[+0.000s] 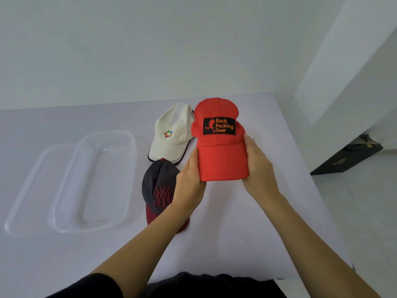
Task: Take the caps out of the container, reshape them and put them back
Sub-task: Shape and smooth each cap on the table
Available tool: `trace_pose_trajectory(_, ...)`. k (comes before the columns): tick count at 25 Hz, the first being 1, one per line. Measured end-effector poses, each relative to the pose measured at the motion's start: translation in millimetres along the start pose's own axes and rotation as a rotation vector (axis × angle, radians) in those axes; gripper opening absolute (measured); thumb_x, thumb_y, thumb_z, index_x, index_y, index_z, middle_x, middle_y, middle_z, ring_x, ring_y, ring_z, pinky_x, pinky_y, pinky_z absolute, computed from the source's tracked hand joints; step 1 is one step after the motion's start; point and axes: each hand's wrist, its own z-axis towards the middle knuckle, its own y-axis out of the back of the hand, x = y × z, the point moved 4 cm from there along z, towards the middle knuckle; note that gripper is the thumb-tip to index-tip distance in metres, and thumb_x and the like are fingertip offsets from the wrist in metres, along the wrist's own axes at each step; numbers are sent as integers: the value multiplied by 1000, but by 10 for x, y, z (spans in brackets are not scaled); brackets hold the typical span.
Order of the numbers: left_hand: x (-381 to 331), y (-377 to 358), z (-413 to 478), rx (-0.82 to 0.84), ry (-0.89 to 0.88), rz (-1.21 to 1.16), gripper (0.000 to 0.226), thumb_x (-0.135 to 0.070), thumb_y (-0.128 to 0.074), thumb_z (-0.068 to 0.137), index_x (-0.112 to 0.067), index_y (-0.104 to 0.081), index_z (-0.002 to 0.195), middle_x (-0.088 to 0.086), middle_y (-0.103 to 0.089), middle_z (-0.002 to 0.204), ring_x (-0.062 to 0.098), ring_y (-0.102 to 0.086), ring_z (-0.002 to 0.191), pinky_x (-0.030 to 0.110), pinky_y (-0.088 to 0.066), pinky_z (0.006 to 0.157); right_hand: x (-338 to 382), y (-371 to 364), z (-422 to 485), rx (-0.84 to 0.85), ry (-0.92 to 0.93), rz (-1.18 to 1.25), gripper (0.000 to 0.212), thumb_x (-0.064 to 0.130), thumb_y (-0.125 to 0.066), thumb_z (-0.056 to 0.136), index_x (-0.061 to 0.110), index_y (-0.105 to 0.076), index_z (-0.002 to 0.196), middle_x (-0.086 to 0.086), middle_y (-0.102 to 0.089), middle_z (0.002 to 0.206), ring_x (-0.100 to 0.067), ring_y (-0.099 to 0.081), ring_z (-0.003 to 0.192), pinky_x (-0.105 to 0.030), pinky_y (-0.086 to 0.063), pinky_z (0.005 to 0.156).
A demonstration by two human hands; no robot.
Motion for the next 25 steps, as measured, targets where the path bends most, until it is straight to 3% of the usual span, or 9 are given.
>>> trace_pose_trajectory(5,-75,8,23,7,94,-226,62,-17,-37,85,-16,-32,146,10,-65,118,31,-62,92,30,-48,74,193,-176,-181,-53,-232,439,56,25,-44,84,26,-41,140,13,-61,107,-8,-59,89,-12,-44,79)
trace_pose_trajectory(8,-168,-49,-65,6,250,-375,48,2,-36,87,-8,-49,133,20,-65,90,39,-55,75,12,-39,54,293,-296,-236,-73,-331,576,44,17,-51,92,19,-48,135,17,-61,95,2,-58,81,-16,-48,79)
trace_pose_trajectory(10,-193,-58,-111,-17,358,-477,40,10,-34,85,6,-54,118,37,-56,86,53,-47,82,16,-34,46,323,-307,-227,-74,-352,608,43,13,-52,93,17,-48,135,18,-61,94,4,-58,81,-21,-50,82)
trace_pose_trajectory(11,-182,-32,-113,-31,356,-478,39,7,-35,85,6,-54,119,35,-58,89,52,-49,84,17,-35,48,321,-281,-214,-75,-326,594,45,14,-52,92,18,-47,136,19,-61,96,4,-58,82,-19,-49,82)
trace_pose_trajectory(13,-161,41,-63,-32,244,-399,49,-12,-38,87,-10,-49,135,10,-69,102,30,-62,88,19,-44,65,304,-207,-160,-60,-258,542,51,20,-50,88,20,-43,139,20,-59,106,5,-58,87,-10,-44,82)
trace_pose_trajectory(15,-160,89,-2,-56,240,-413,59,-26,-37,82,-20,-43,141,0,-66,117,15,-61,96,22,-45,80,299,-194,-128,-45,-283,591,50,21,-50,89,22,-43,139,19,-58,107,11,-57,87,-2,-41,78)
trace_pose_trajectory(18,-203,76,-3,-108,266,-499,60,-29,-37,80,-22,-46,139,3,-68,116,18,-63,99,26,-48,83,351,-264,-129,-61,-308,631,42,12,-49,94,21,-46,135,25,-57,99,21,-55,84,2,-40,74)
trace_pose_trajectory(21,-145,41,-38,-105,297,-508,59,-28,-36,81,-22,-46,139,-1,-68,112,16,-63,96,30,-50,88,315,-339,-151,-60,-356,680,40,12,-49,95,20,-48,134,29,-54,94,18,-56,80,-3,-44,77)
trace_pose_trajectory(25,-88,44,-16,-69,247,-433,59,-25,-36,83,-21,-41,142,3,-67,117,20,-63,101,30,-49,86,305,-353,-163,-32,-322,625,44,11,-47,95,21,-43,138,28,-55,98,11,-56,83,4,-39,71)
